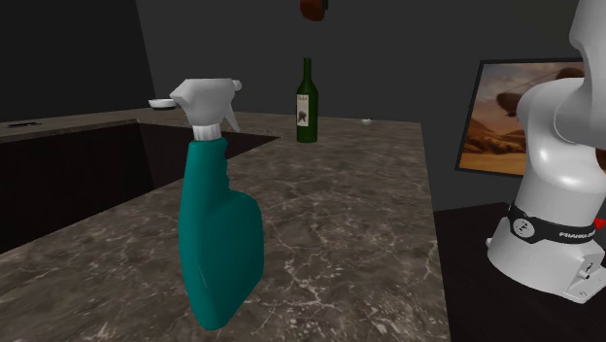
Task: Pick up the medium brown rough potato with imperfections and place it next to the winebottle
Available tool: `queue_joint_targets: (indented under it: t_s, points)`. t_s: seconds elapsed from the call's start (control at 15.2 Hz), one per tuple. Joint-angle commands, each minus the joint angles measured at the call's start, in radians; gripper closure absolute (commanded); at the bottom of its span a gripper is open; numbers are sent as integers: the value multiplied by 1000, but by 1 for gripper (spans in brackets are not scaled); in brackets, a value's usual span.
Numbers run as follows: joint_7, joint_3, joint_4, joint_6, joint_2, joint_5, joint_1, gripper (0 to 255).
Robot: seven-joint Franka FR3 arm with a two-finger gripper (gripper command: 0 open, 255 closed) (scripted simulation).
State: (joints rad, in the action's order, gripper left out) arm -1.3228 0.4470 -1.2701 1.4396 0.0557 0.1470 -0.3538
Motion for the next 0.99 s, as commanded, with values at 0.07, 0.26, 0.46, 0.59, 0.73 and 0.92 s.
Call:
queue_joint_targets:
  t_s: [0.07, 0.26, 0.46, 0.59, 0.73, 0.92]
  points:
    - [-85, 41, 40, 13, 44, -35, -53, 255]
    - [-176, 81, 113, 9, 109, -85, -120, 255]
    - [-159, 75, 26, 63, 74, -65, -106, 255]
    - [-149, 72, -26, 97, 54, -53, -99, 255]
    - [-140, 69, -75, 129, 36, -44, -93, 255]
    - [-127, 65, -143, 176, 14, -31, -86, 255]
